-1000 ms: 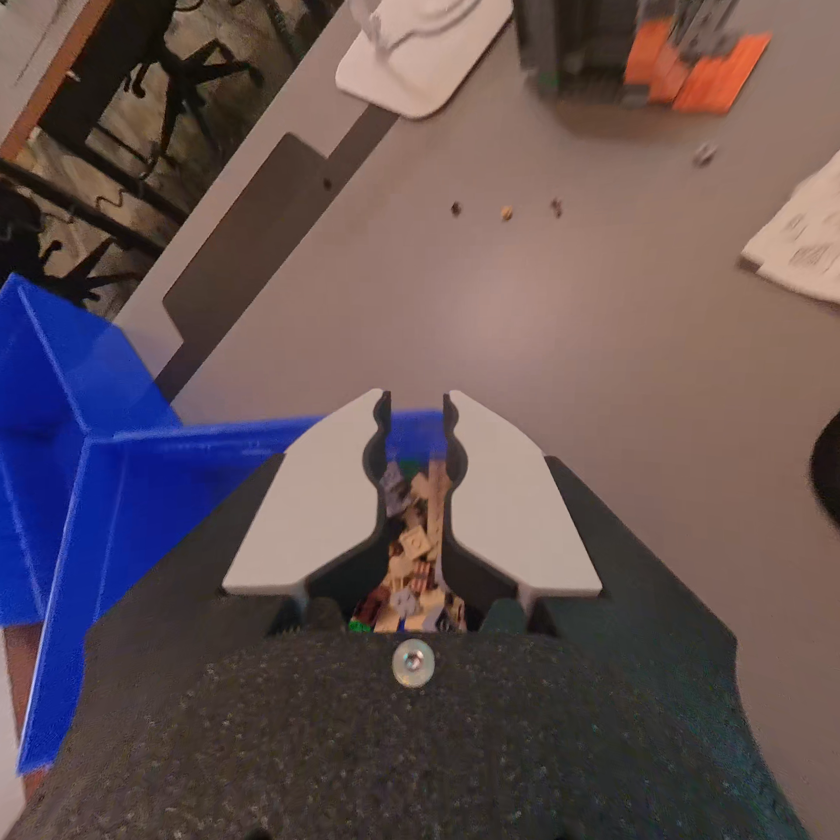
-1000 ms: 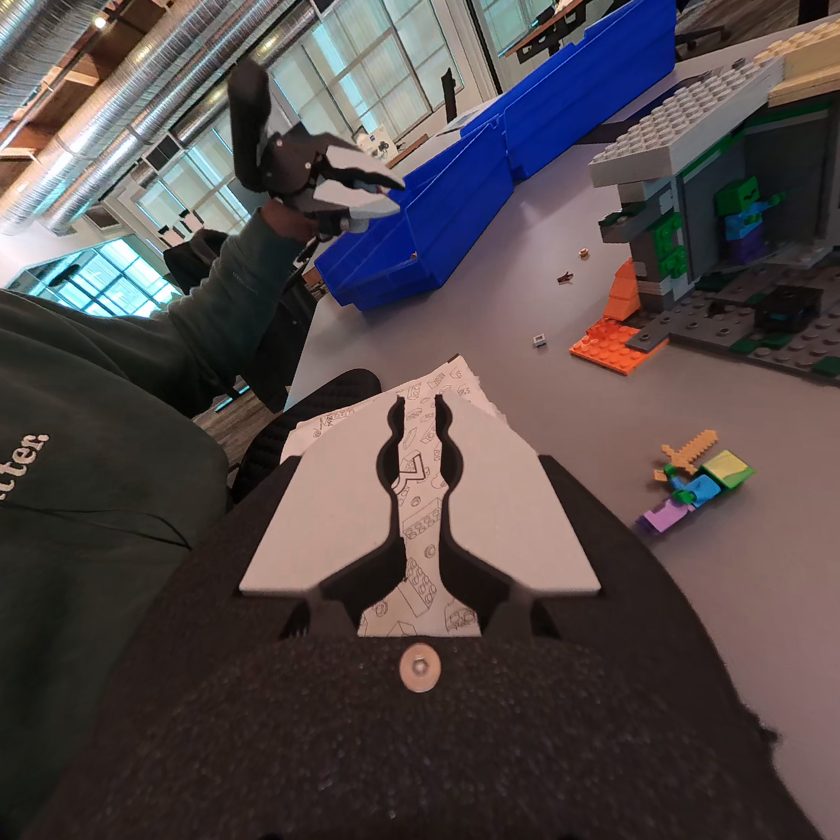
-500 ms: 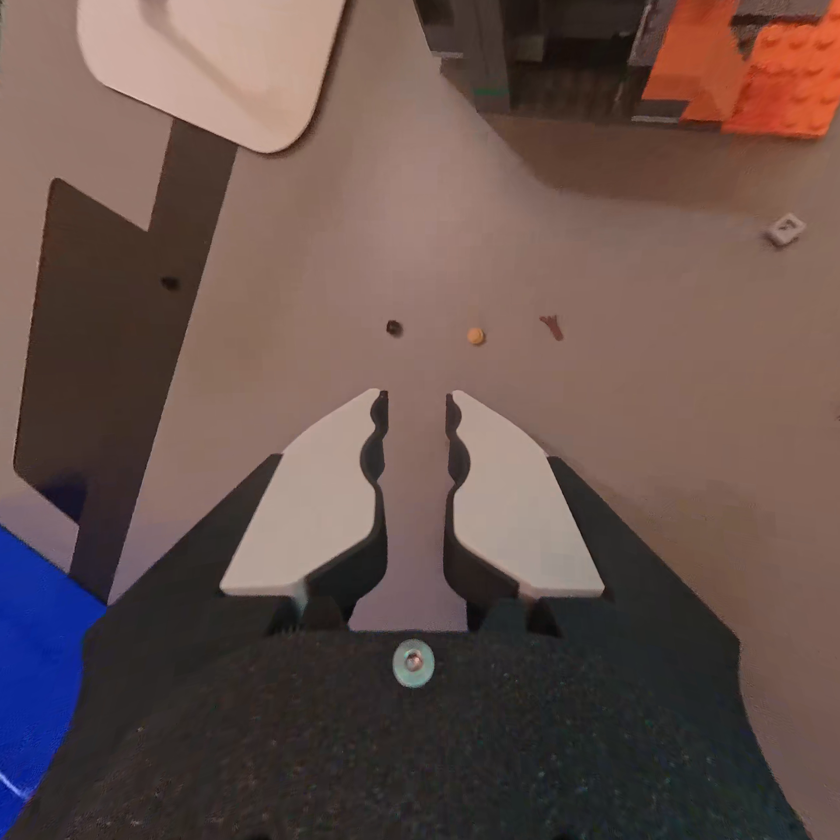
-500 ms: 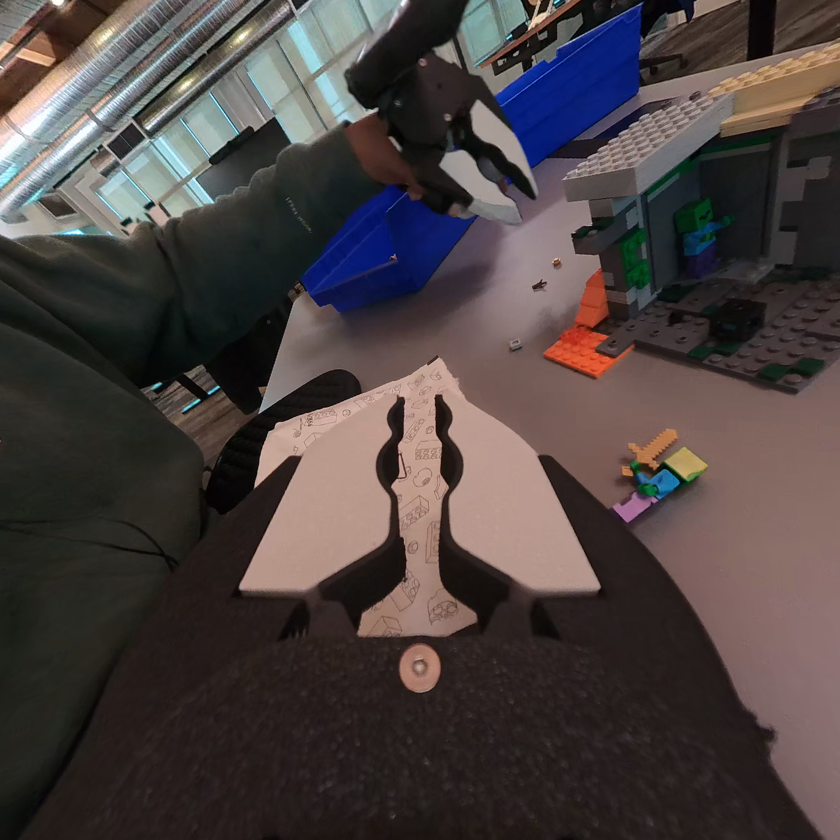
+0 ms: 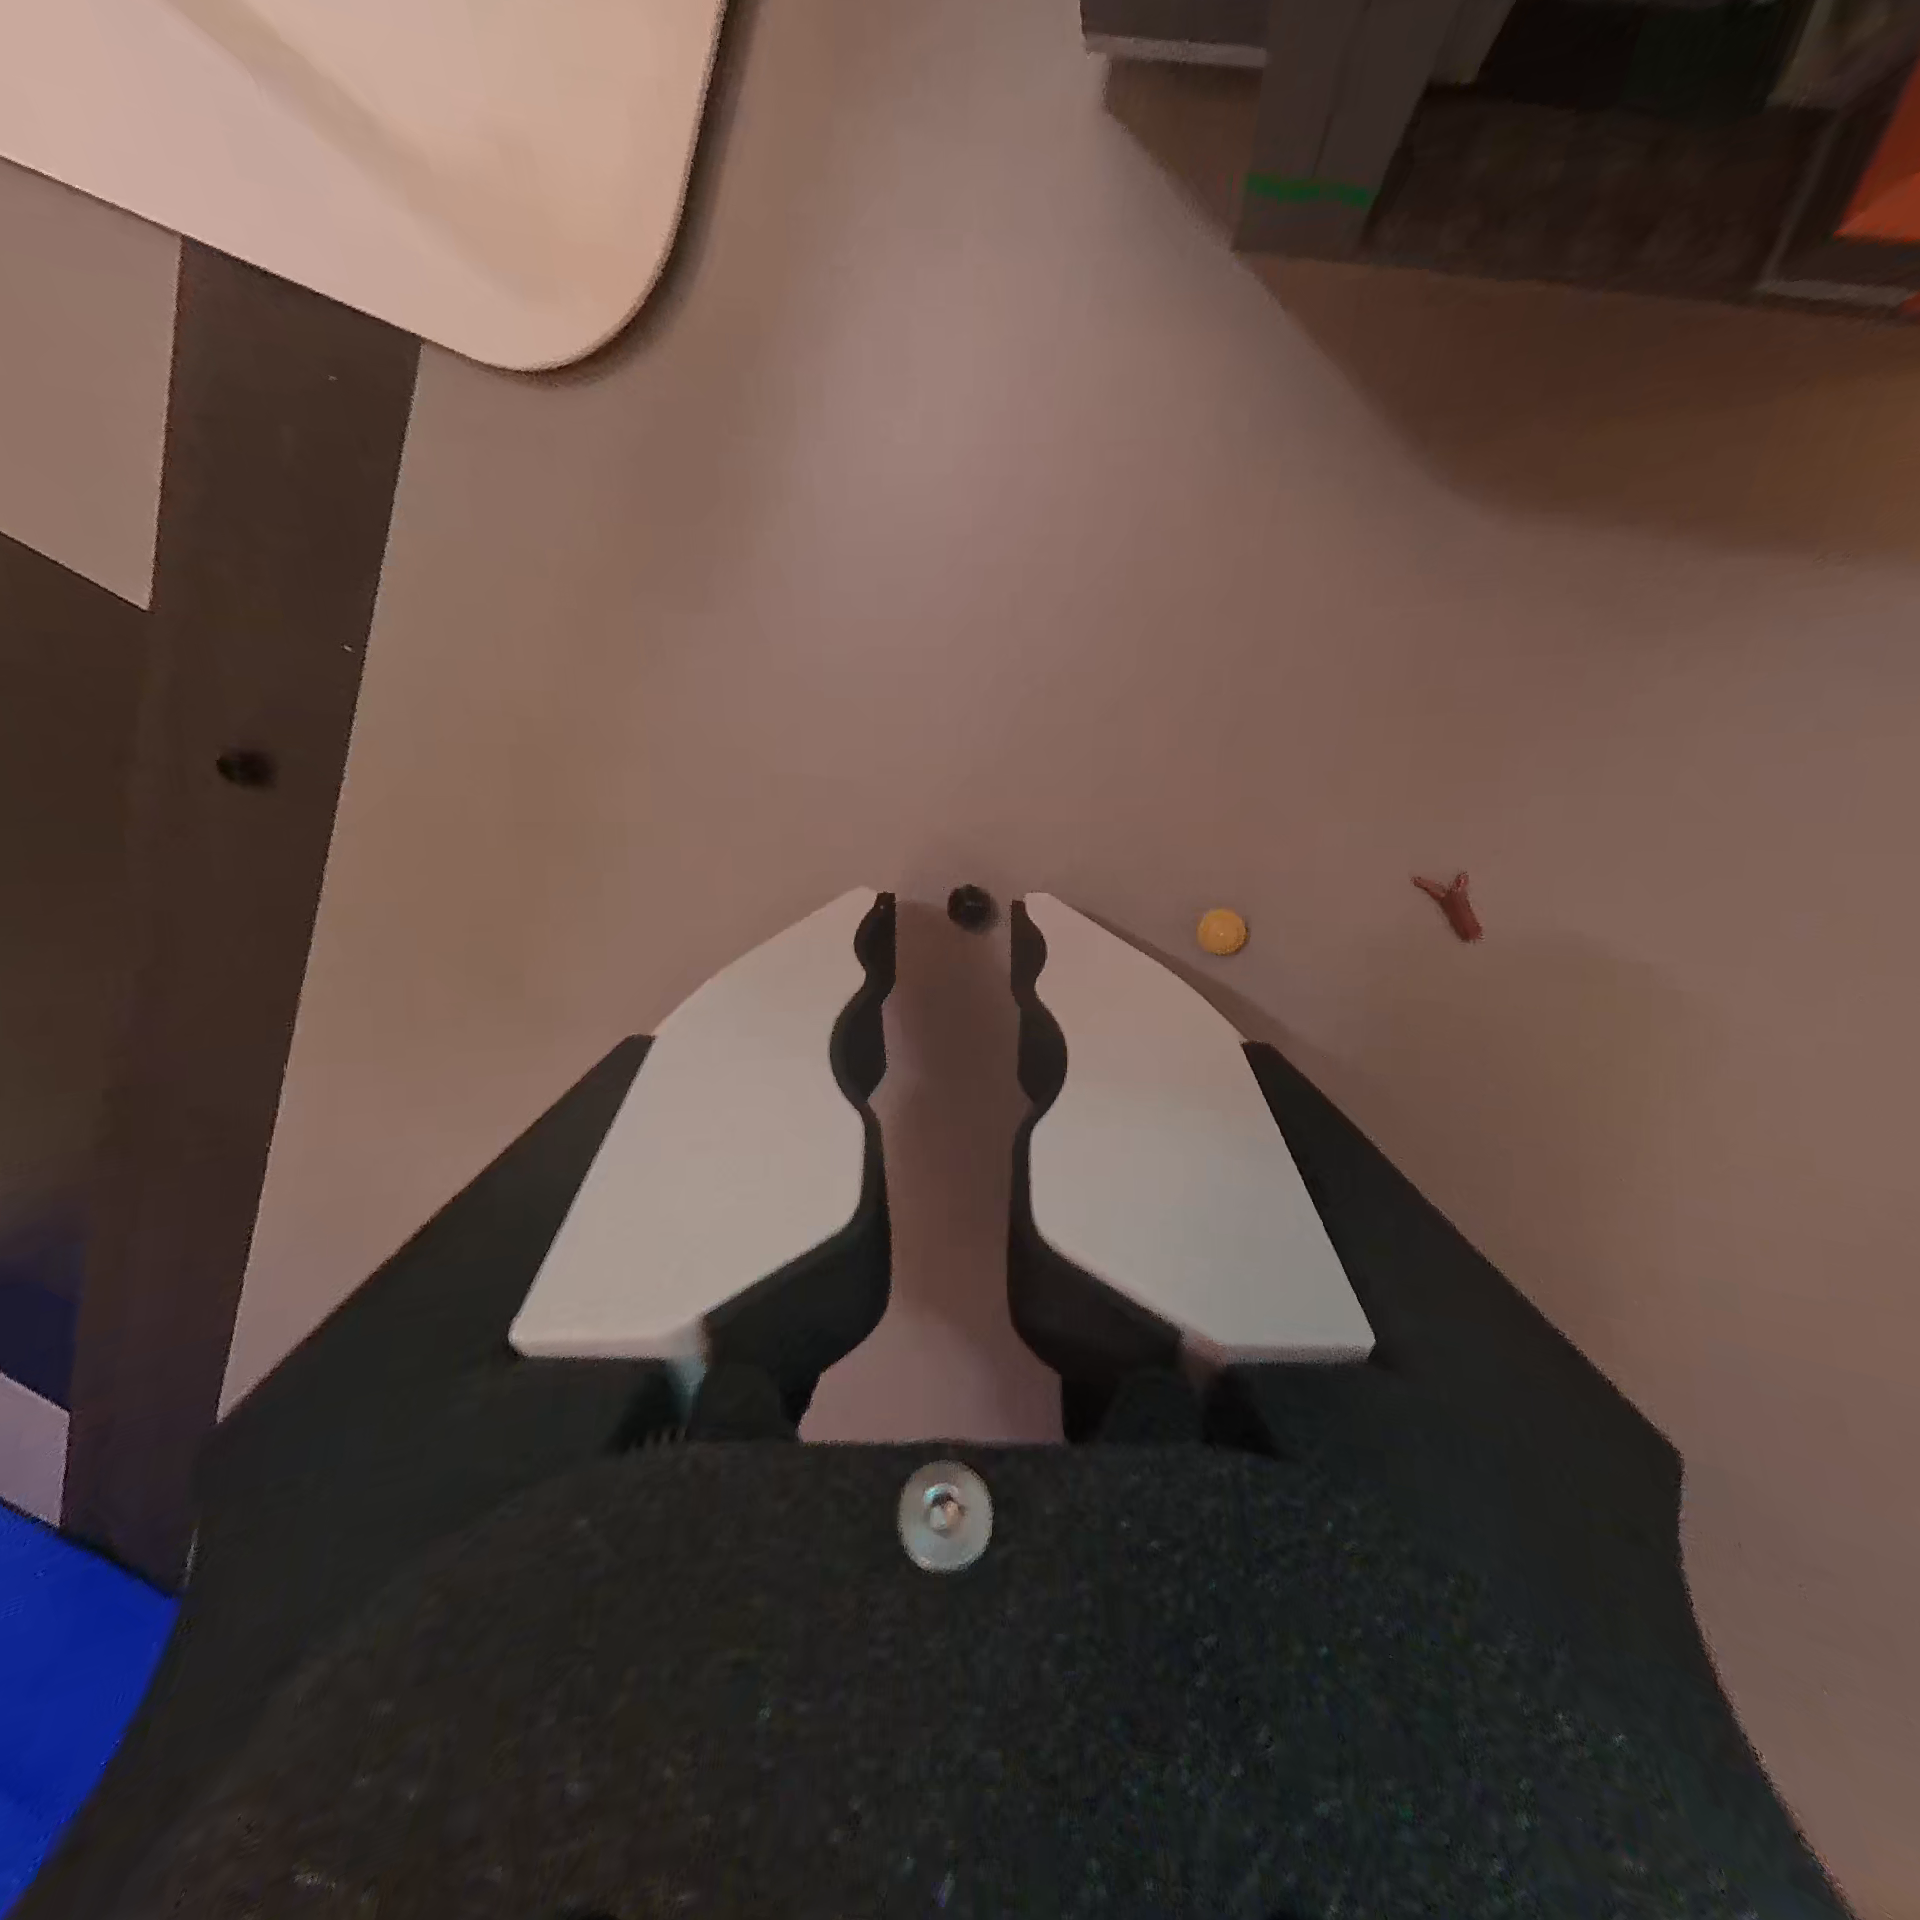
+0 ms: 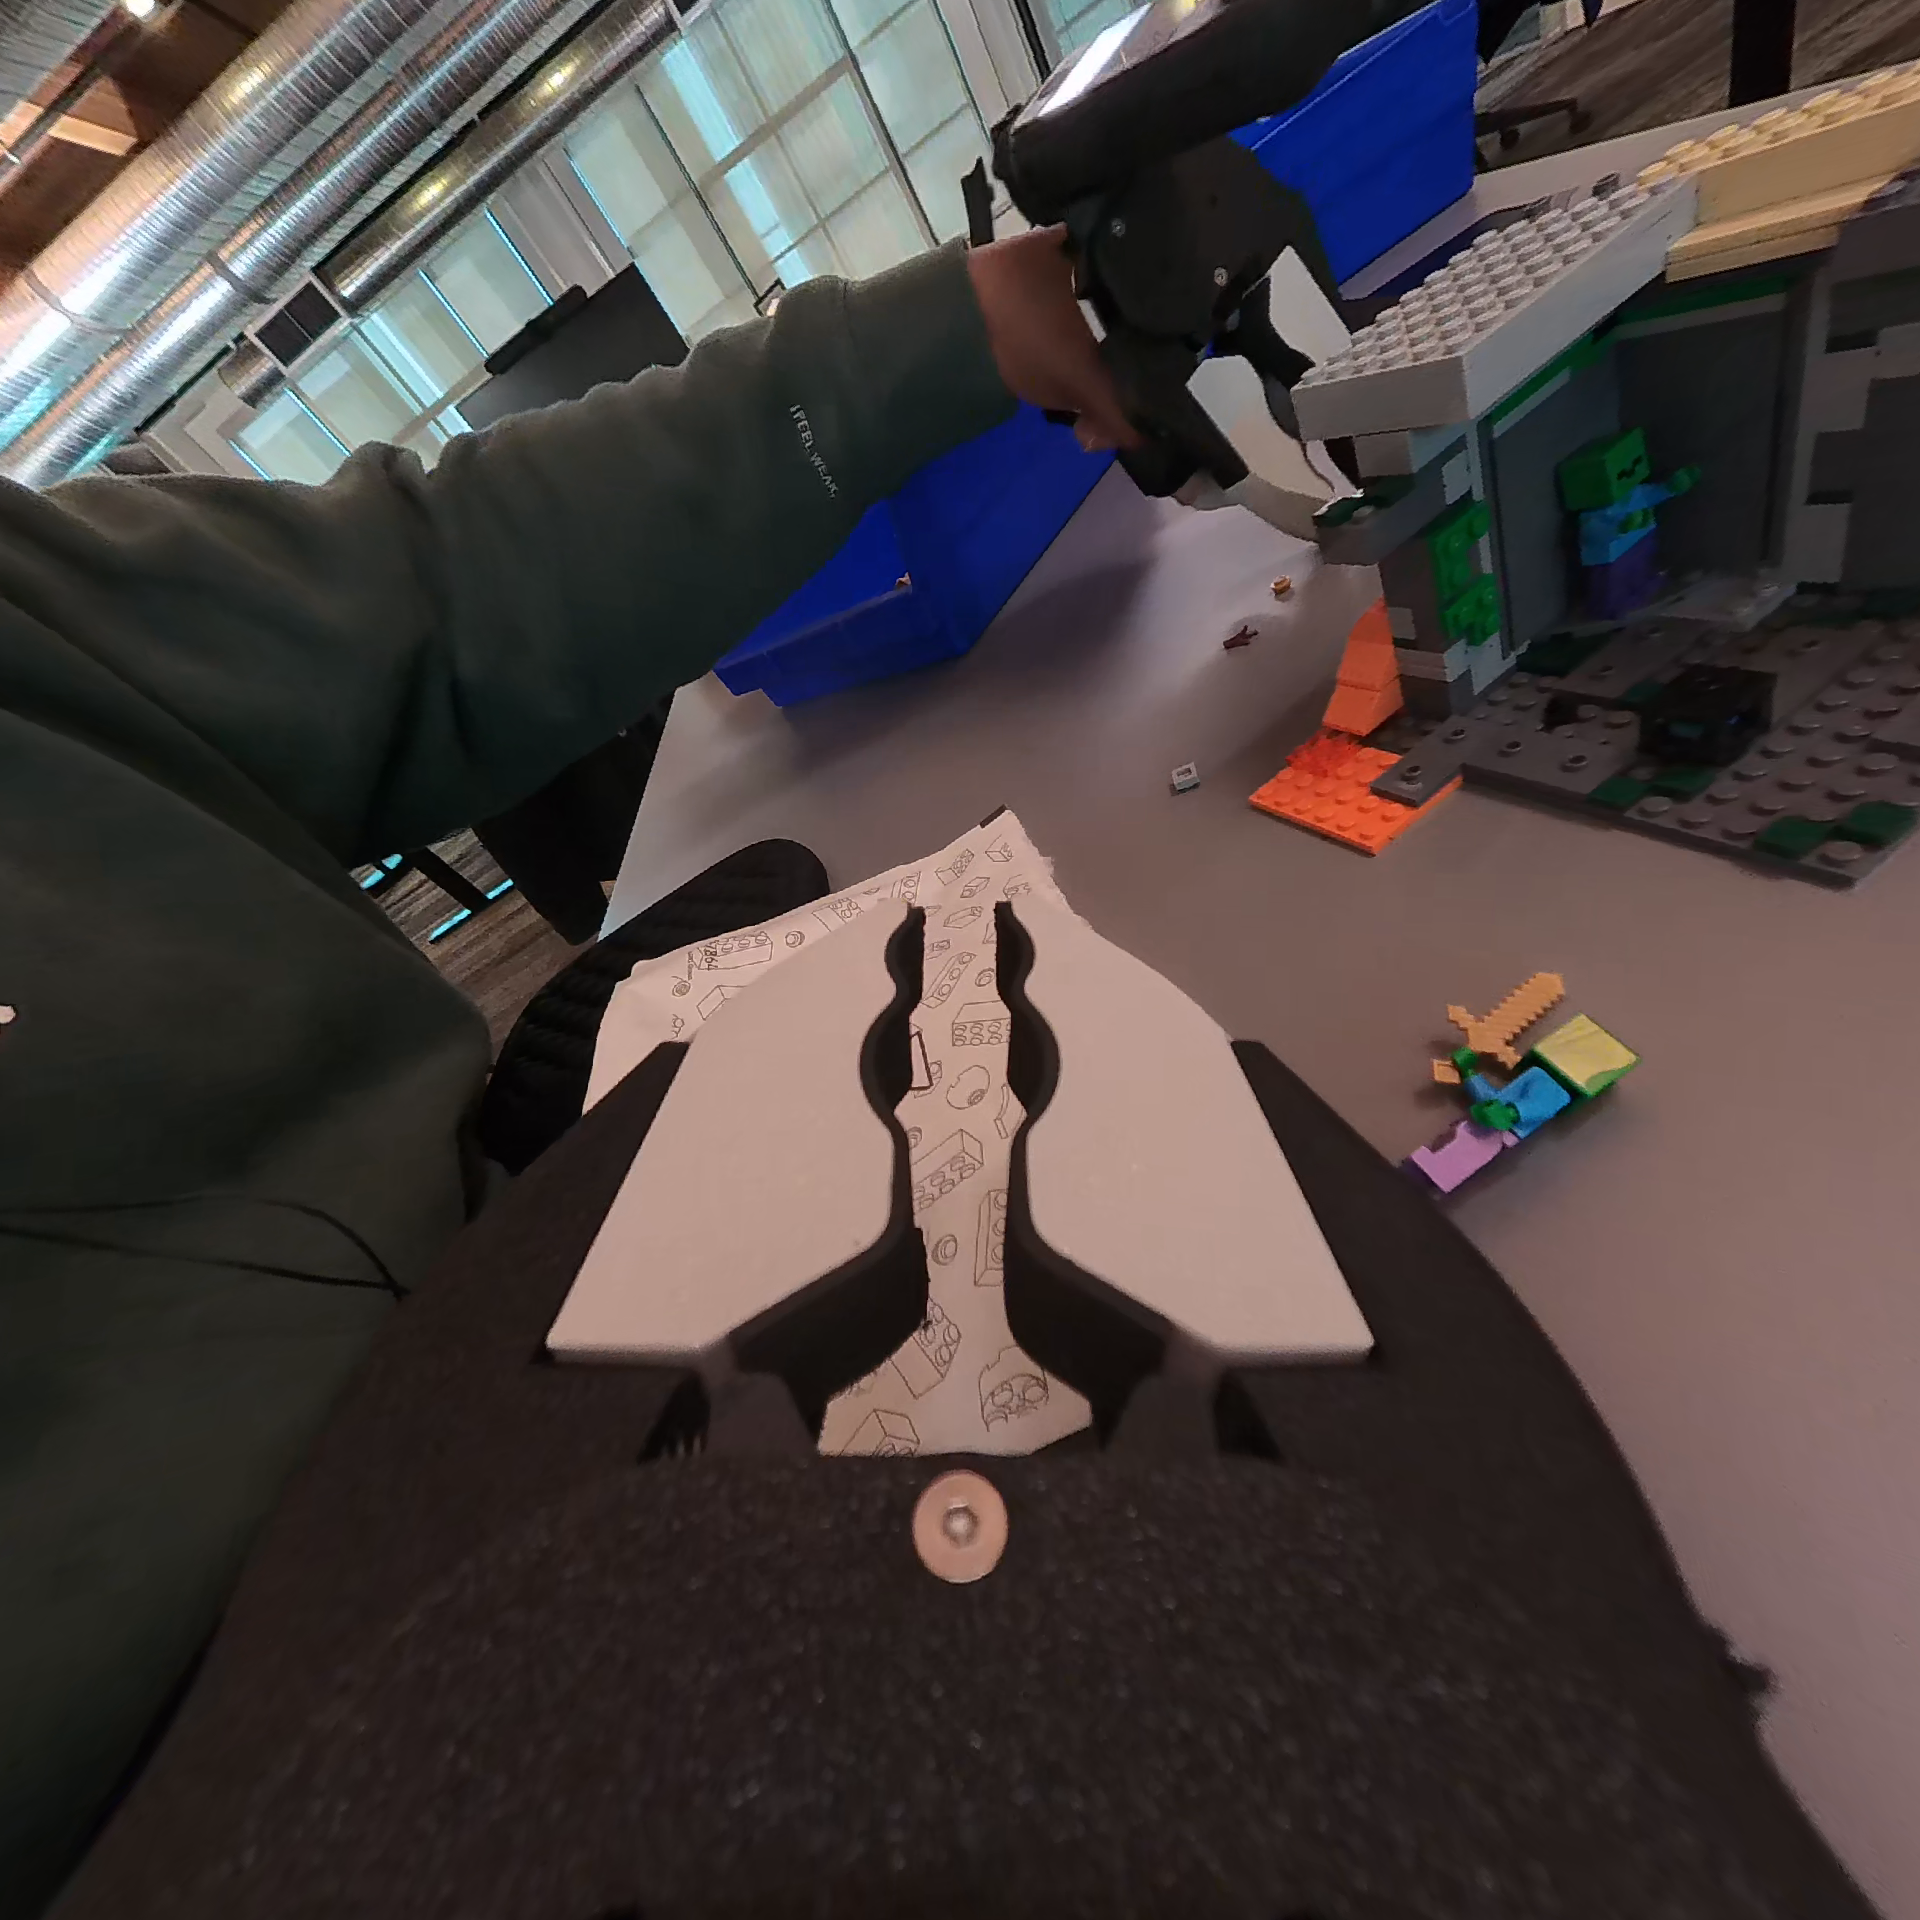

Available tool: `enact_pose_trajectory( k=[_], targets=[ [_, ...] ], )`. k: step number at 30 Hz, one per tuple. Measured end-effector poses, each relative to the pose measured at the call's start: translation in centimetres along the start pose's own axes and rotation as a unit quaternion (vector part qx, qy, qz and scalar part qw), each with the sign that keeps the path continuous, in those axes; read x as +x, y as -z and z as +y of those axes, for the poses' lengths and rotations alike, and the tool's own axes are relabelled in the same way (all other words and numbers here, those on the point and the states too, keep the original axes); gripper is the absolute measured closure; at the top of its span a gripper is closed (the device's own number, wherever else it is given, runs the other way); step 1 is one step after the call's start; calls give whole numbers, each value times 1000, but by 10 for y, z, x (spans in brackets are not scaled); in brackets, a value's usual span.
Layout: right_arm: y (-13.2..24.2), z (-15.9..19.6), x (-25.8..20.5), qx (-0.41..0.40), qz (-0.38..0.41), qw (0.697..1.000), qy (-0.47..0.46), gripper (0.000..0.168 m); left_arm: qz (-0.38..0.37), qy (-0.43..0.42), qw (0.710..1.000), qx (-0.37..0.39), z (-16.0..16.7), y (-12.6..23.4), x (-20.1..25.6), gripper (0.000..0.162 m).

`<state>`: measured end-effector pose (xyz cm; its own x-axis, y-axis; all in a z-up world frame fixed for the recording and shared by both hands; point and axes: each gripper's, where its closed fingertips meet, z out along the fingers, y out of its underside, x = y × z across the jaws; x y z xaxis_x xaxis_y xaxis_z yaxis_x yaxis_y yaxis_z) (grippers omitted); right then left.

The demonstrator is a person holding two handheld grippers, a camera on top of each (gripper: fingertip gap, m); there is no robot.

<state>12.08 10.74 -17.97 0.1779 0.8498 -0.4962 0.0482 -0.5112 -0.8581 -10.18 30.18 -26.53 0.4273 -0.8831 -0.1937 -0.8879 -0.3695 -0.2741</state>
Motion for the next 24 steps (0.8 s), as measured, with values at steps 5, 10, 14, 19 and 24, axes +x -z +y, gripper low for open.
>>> enact_pose_trajectory(
  k=[5, 10, 14, 19, 24],
  targets=[
    [-1, 1, 0, -3, 0, 1000, 1, 155, 17, 15, 1000, 5, -1, -2, 1, 156],
    [-1, 2, -1, -4, -1, 1000, 0, 155, 5, 17, 1000, 12, 2, 8, 3, 158],
    [-2, 2, -2, -5, -2, 1000, 1, 155, -8, 13, 998, 54, 3, 48, 13, 158],
    [-1, 2, -1, -3, 1, 1000, 2, 155, -30, 11, 995, 96, 32, 121, 28, 158],
    [-1, 1, -1, -3, 4, 1000, 6, 156, -42, 53, 994, 90, 104, 173, 42, 158]
  ],
)
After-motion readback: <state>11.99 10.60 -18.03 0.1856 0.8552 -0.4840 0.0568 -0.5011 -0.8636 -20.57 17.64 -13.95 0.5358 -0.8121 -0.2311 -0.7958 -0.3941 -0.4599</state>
